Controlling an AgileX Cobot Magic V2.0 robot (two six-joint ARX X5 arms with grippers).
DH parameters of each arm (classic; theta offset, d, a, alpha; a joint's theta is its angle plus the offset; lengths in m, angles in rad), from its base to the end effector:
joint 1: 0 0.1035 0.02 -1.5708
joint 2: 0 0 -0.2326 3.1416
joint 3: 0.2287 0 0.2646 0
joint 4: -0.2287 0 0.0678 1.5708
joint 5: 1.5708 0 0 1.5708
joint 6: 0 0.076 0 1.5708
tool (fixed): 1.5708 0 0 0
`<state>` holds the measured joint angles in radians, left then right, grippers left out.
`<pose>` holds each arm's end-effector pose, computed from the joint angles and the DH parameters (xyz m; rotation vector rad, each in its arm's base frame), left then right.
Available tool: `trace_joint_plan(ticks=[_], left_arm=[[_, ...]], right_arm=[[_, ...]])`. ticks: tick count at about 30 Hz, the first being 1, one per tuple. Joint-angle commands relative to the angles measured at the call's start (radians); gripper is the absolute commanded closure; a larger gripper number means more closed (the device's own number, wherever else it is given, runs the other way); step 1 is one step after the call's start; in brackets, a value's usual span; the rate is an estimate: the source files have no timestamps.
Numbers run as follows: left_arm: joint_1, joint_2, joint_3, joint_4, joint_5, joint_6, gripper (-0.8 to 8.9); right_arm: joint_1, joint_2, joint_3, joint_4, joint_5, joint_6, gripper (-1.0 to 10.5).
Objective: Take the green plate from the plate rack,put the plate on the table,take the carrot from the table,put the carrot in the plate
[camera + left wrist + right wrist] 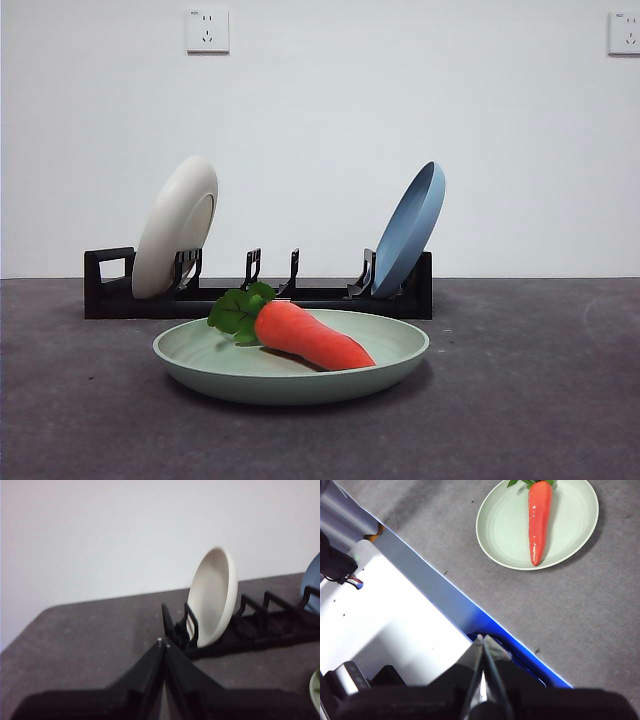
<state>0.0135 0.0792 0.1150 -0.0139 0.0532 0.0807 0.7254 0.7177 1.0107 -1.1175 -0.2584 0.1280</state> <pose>0.1872 -0.0015 0.1942 0.0814 -0.0235 -0.0388 0.1144 0.1274 0.2846 -0.0873 0.8899 0.8690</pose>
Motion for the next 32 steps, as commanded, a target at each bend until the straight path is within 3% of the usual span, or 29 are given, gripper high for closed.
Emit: trace_joint_plan(ticks=[1, 15, 32], left_arm=[[0.011, -0.045, -0.047, 0.001, 0.002, -0.01, 8.17], [0.015, -0.077, -0.111, -0.175, 0.005, -0.036, 8.17], [0.015, -0.077, -0.111, -0.167, 0.002, -0.055, 8.17]], right_arm=[[0.002, -0.001, -0.005, 0.004, 0.002, 0.006, 9.5], [0.002, -0.001, -0.005, 0.004, 0.002, 0.006, 9.5], [0.002, -0.001, -0.005, 0.004, 0.003, 0.006, 9.5]])
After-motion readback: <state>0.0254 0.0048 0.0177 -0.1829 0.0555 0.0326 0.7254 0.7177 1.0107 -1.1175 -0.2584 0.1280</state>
